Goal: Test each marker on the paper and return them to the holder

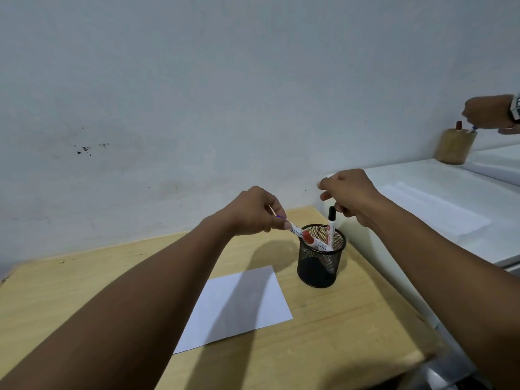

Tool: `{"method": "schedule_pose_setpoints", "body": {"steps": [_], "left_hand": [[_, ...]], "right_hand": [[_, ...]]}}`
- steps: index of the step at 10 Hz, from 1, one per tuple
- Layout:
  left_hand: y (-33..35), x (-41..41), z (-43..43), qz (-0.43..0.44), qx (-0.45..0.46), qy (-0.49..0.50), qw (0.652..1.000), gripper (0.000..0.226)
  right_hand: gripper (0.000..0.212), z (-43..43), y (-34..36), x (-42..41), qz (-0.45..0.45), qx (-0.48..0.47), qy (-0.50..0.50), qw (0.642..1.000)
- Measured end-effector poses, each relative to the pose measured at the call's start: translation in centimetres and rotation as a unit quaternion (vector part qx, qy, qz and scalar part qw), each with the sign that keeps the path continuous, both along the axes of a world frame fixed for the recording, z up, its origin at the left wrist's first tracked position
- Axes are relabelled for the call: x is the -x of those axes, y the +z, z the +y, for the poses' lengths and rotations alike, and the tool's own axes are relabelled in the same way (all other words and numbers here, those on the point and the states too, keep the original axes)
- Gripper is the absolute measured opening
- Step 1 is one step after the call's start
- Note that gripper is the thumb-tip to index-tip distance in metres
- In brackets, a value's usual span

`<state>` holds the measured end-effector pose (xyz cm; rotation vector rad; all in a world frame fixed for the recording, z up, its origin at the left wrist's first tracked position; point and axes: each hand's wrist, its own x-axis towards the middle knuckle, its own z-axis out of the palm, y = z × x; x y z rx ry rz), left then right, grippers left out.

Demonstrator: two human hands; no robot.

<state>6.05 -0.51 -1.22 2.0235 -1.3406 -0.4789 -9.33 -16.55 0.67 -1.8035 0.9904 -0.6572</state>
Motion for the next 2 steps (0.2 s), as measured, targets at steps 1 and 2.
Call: {"method": "schedule_pose_setpoints", "body": {"steps": [1,2], "left_hand": [[0.07,0.92,-0.70,-0.014,-0.005,-0.016,1.000,0.032],[0.83,1.61,-0.98,-0.017,-0.010,-0.015,1.000,0.038]], "right_hand": [[0.014,0.38,-0.34,-0.32,-0.006,0.025,0.017,1.000],[0.014,0.82,-0.21,-0.52,-0.014,0.045,0.024,0.999]]}}
